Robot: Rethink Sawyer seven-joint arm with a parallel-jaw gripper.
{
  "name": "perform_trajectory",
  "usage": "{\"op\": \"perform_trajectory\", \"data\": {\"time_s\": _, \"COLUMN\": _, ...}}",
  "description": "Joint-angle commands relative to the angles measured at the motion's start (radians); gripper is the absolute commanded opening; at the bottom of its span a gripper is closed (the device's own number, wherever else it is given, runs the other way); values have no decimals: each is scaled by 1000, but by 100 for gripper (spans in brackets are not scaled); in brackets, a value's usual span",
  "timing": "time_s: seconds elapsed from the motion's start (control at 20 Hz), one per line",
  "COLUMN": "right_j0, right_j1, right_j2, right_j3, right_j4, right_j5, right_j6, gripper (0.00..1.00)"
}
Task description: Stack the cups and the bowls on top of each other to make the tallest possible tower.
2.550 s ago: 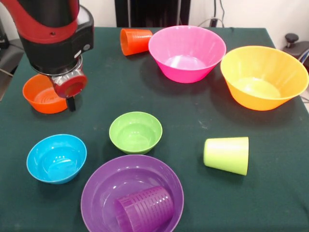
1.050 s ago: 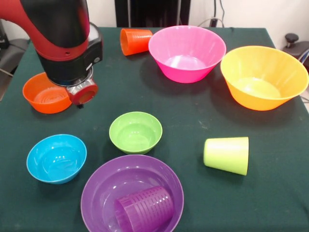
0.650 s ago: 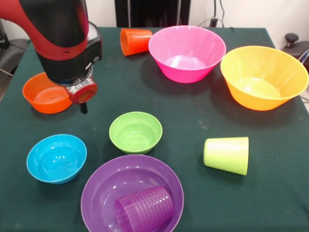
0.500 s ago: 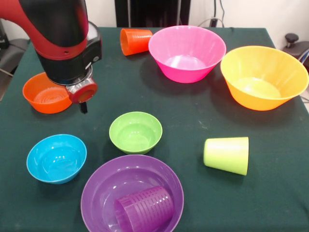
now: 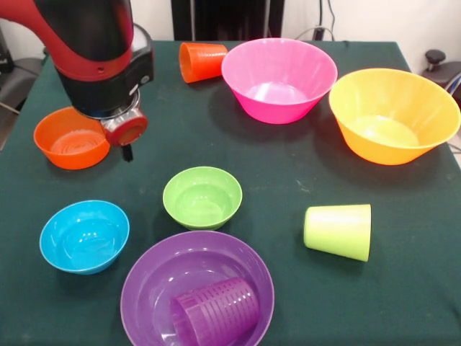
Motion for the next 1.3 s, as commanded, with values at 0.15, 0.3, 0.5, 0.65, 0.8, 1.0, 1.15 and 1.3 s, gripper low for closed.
{"op": "perform_trajectory", "data": {"time_s": 0.15, "right_j0": -9, "right_j1": -73, "right_j2": 94, "right_j3": 105, "right_j4": -56, "right_j5": 68, "right_j6": -316, "gripper": 100}}
{"op": "perform_trajectory", "data": {"time_s": 0.3, "right_j0": -19, "right_j1": -68, "right_j2": 94, "right_j3": 103, "right_j4": -68, "right_j5": 56, "right_j6": -327, "gripper": 100}}
{"op": "perform_trajectory", "data": {"time_s": 0.5, "right_j0": -33, "right_j1": -60, "right_j2": 96, "right_j3": 103, "right_j4": -83, "right_j5": 36, "right_j6": -348, "gripper": 100}}
{"op": "perform_trajectory", "data": {"time_s": 0.65, "right_j0": -49, "right_j1": -44, "right_j2": 103, "right_j3": 96, "right_j4": -95, "right_j5": 9, "right_j6": -371, "gripper": 100}}
{"op": "perform_trajectory", "data": {"time_s": 0.8, "right_j0": -60, "right_j1": -29, "right_j2": 106, "right_j3": 87, "right_j4": -101, "right_j5": -10, "right_j6": -386, "gripper": 100}}
{"op": "perform_trajectory", "data": {"time_s": 1.0, "right_j0": -67, "right_j1": -7, "right_j2": 108, "right_j3": 64, "right_j4": -98, "right_j5": -15, "right_j6": -398, "gripper": 100}}
{"op": "perform_trajectory", "data": {"time_s": 1.15, "right_j0": -67, "right_j1": 6, "right_j2": 108, "right_j3": 56, "right_j4": -93, "right_j5": -29, "right_j6": -398, "gripper": 100}}
{"op": "perform_trajectory", "data": {"time_s": 1.3, "right_j0": -66, "right_j1": 22, "right_j2": 107, "right_j3": 47, "right_j4": -91, "right_j5": -49, "right_j6": -395, "gripper": 100}}
